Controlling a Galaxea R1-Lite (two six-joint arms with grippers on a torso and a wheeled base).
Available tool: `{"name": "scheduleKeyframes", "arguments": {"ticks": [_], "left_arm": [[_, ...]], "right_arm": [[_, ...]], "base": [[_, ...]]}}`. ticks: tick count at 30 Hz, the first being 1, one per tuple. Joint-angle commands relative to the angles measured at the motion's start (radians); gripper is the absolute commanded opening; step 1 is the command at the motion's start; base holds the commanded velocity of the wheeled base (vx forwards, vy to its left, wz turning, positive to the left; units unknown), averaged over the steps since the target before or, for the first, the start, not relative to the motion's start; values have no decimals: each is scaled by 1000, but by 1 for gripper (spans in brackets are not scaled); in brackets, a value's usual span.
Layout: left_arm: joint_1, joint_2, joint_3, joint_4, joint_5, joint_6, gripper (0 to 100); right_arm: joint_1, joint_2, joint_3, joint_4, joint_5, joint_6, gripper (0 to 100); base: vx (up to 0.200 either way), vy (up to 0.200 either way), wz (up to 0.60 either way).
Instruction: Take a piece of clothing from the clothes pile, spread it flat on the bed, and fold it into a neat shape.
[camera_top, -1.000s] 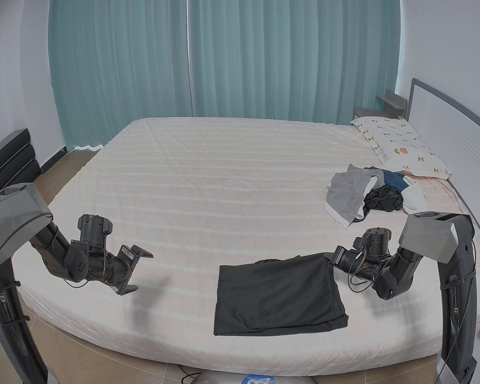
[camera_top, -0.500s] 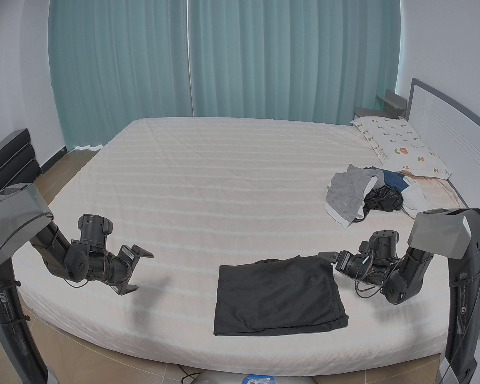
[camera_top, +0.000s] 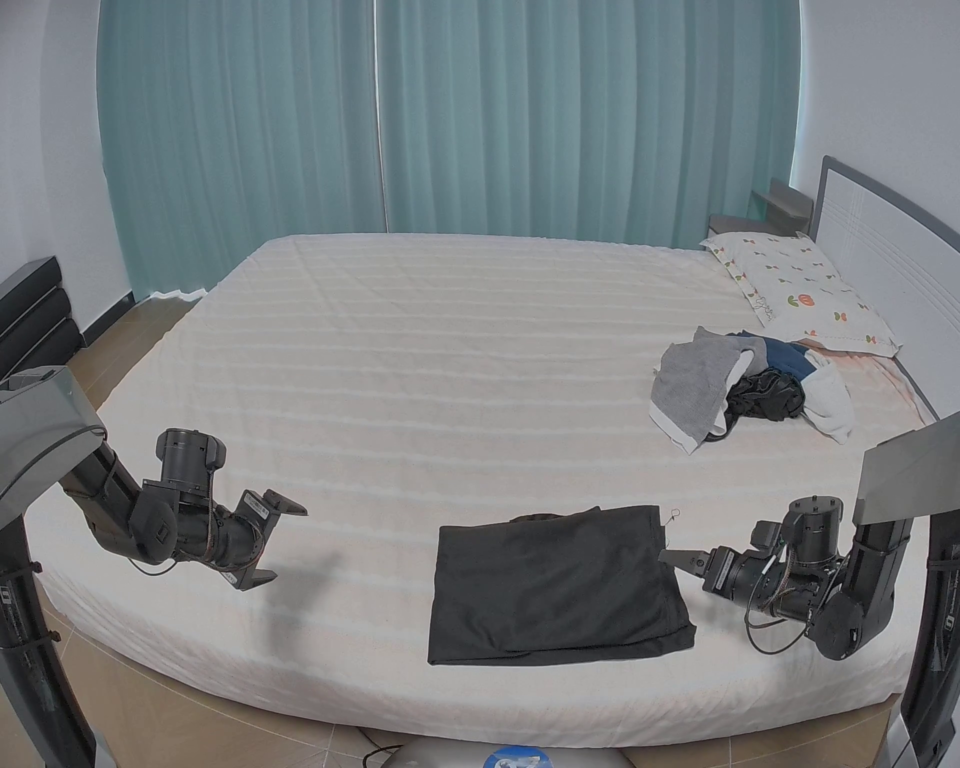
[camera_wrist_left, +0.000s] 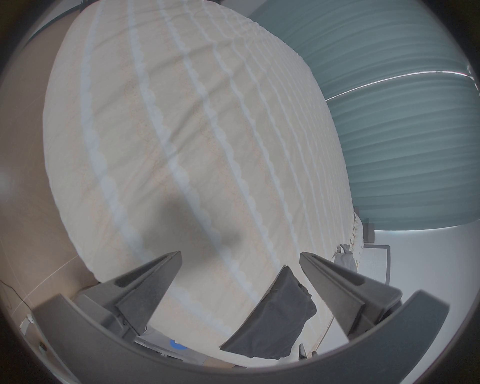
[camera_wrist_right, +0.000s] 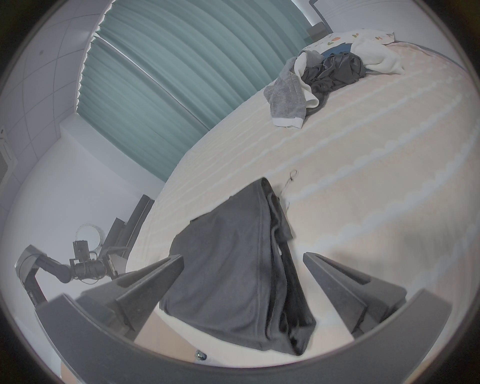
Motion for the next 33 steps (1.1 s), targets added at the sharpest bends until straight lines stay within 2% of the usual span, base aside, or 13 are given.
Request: {"name": "scheduleKeyframes", "arguments": {"ticks": [1, 18, 19, 33], "left_arm": [[-1, 0, 7, 0, -1, 4, 100], [-2, 1, 7, 0, -1, 5, 100], [-2, 1, 7, 0, -1, 5, 100], [-2, 1, 5, 0, -1, 4, 100]], "right_arm": [[7, 75, 51, -54, 2, -6, 100], [41, 145, -29, -57, -3, 0, 100], [46, 145, -24, -55, -3, -2, 0], [15, 126, 37, -68, -6, -6, 0]], "base": [[0, 0, 0], [0, 0, 0], [0, 0, 0], [0, 0, 0]]}}
